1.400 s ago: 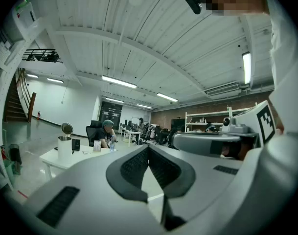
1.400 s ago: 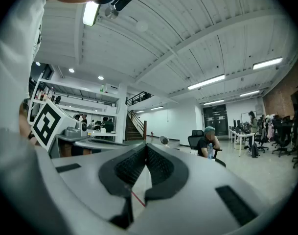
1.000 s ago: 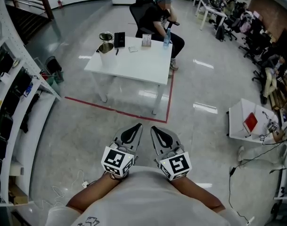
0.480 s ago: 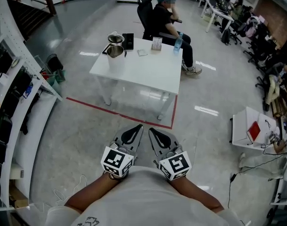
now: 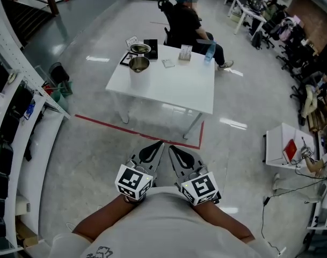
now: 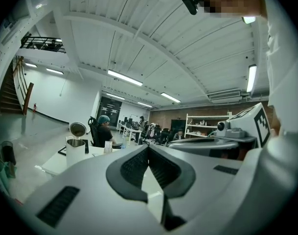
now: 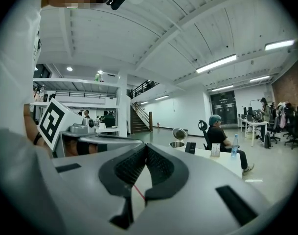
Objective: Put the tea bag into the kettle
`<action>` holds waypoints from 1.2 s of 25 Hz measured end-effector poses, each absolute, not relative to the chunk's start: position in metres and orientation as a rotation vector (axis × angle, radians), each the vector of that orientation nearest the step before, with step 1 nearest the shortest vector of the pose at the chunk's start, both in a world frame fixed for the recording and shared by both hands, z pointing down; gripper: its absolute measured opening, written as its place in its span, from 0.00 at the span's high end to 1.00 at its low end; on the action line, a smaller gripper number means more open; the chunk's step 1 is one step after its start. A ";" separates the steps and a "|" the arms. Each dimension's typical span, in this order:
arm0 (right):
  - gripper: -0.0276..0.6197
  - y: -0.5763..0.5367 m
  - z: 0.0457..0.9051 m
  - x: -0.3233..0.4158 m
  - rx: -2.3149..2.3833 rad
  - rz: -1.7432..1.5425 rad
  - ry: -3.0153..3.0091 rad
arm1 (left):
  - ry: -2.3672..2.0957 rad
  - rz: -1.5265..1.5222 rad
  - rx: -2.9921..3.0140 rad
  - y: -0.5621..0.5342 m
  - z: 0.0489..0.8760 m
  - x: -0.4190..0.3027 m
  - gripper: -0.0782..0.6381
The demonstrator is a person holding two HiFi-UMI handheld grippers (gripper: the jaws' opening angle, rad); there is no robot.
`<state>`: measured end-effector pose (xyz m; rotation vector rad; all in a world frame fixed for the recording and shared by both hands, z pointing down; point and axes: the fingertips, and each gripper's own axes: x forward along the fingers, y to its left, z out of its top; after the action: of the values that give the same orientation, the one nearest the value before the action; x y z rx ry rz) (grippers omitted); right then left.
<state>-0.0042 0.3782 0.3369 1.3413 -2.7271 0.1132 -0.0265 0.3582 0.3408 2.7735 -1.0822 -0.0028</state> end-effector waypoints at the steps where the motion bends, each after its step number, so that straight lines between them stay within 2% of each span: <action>1: 0.94 0.375 0.338 -0.008 1.344 0.118 -2.723 | -1.076 -0.004 2.774 0.356 0.341 -0.030 0.88; 18: 0.94 0.320 0.353 -0.039 1.221 0.199 -2.791 | -1.145 0.051 2.722 0.306 0.358 -0.056 0.88; 30: 0.94 0.252 0.367 0.000 1.174 0.237 -2.791 | -1.187 0.056 2.670 0.237 0.371 -0.021 0.88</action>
<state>0.0001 0.2520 0.3669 1.1738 -2.7907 0.2370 -0.0206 0.2370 0.3706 2.6703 -1.1874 0.0564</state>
